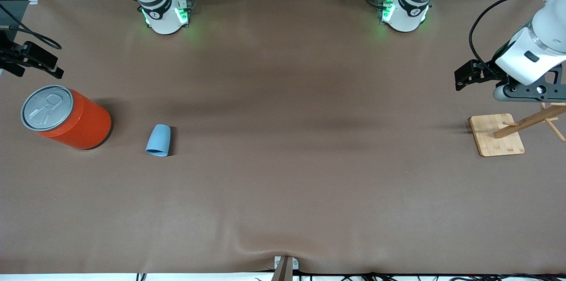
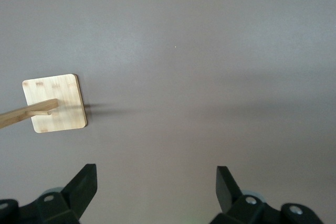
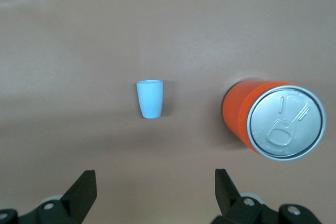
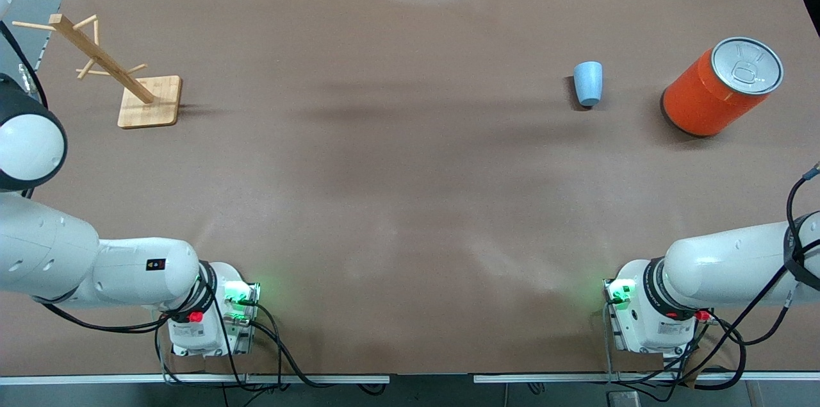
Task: Flip cup
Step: 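Reach the right gripper down to the light blue cup lying sideways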
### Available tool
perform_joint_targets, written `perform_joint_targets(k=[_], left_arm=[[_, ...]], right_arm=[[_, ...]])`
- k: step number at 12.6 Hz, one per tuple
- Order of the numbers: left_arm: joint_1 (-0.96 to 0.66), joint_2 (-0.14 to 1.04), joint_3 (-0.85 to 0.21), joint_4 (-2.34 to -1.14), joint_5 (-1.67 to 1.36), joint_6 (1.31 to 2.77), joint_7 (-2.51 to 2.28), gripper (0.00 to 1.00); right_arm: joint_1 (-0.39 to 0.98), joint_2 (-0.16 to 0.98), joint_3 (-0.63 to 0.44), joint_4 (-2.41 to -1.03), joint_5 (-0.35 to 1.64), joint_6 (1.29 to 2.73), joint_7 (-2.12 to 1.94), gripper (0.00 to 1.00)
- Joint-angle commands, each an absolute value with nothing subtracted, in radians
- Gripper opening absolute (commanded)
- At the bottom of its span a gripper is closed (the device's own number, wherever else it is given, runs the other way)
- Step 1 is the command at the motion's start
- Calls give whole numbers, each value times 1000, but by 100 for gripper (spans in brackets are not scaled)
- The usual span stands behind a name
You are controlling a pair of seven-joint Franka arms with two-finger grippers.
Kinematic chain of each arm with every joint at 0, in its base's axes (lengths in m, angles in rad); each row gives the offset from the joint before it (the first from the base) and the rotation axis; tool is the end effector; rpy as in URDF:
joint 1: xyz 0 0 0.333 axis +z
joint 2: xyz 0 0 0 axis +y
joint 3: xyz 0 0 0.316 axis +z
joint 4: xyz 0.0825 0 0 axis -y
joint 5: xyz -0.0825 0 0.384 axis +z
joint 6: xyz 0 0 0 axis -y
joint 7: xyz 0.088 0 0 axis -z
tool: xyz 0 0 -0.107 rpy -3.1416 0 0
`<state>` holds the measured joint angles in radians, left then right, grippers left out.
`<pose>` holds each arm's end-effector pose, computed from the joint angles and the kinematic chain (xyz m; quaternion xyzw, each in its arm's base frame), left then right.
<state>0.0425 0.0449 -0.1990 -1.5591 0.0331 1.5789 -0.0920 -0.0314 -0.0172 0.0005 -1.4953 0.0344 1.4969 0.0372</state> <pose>0.5622 -0.0826 0.6060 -0.9993 0.0325 0.0105 0.0135 0.5416 -0.0128 0.6628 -0.9993 0.0326 -0.0093 0.0172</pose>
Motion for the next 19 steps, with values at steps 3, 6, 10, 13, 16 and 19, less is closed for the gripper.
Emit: perform_joint_targets(k=[3,6,10,13,16,19], left_arm=[[46,44,-204,-1551,49,1568,-98,100],[46,48,-204,-1549,49,1568,-98,100],[48,48,-201,-1549,48,1569,-91,100],[54,48,-199,-1551,48,1569,-91,100],[55,48,-199,-1552,48,1574,-89,100],[55,49,-199,-1552,48,1577,-87,100]], right_arm=[[-49,-8,8,-1471,20,1483,-3,100],[-51,-8,8,-1471,20,1483,-3,100],[-48,-5,9,-1474,24,1483,0,100],[-48,25,8,-1474,34,1485,11,100],[-46,113,8,-1470,34,1486,11,100],[-52,207,6,-1468,28,1494,-3,100]])
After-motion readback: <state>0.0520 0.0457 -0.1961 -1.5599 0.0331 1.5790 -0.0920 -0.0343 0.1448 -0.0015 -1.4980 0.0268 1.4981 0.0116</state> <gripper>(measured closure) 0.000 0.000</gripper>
